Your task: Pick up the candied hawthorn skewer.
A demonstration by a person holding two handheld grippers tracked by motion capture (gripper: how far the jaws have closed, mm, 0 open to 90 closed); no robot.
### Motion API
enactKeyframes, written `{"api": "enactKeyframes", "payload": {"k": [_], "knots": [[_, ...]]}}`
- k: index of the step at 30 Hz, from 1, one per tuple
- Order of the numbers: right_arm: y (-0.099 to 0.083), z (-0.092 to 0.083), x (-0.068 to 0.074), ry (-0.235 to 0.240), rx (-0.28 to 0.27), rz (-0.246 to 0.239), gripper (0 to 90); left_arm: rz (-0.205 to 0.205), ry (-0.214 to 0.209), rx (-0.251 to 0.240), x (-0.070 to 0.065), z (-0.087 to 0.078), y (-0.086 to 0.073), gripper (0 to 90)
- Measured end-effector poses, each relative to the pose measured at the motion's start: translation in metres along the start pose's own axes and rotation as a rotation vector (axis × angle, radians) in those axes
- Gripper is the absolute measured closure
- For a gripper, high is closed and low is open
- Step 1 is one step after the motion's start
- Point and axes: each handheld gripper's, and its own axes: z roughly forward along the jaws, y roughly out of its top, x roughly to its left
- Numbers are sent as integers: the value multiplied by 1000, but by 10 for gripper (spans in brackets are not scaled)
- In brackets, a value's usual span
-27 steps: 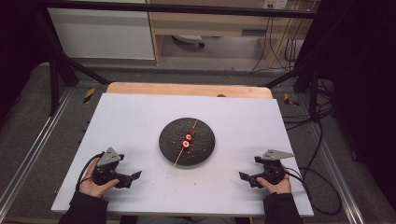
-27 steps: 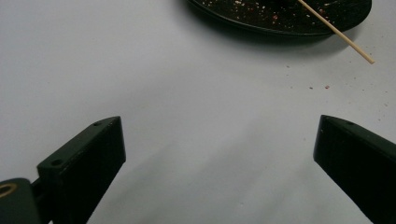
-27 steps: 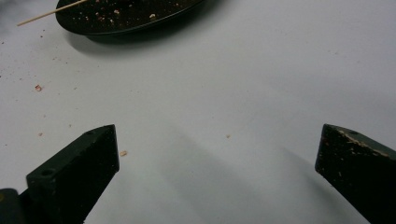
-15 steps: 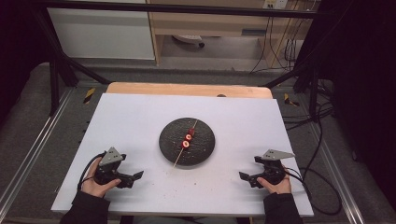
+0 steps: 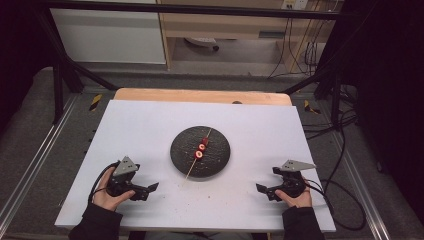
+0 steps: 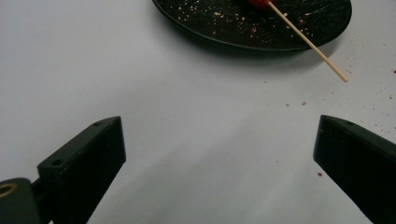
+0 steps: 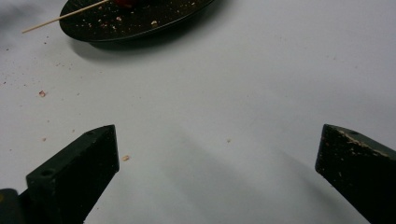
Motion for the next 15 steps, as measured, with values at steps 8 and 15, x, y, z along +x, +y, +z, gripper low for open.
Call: {"api": "enactKeyframes", "payload": {"k": [8,15], "knots": [[0,0,0,-2,2,-3,5,0,-13,1,-7,4,10,20],[0,0,0,-3,6,-6,5,-11,-11,13,-12,9,19,24]]}}
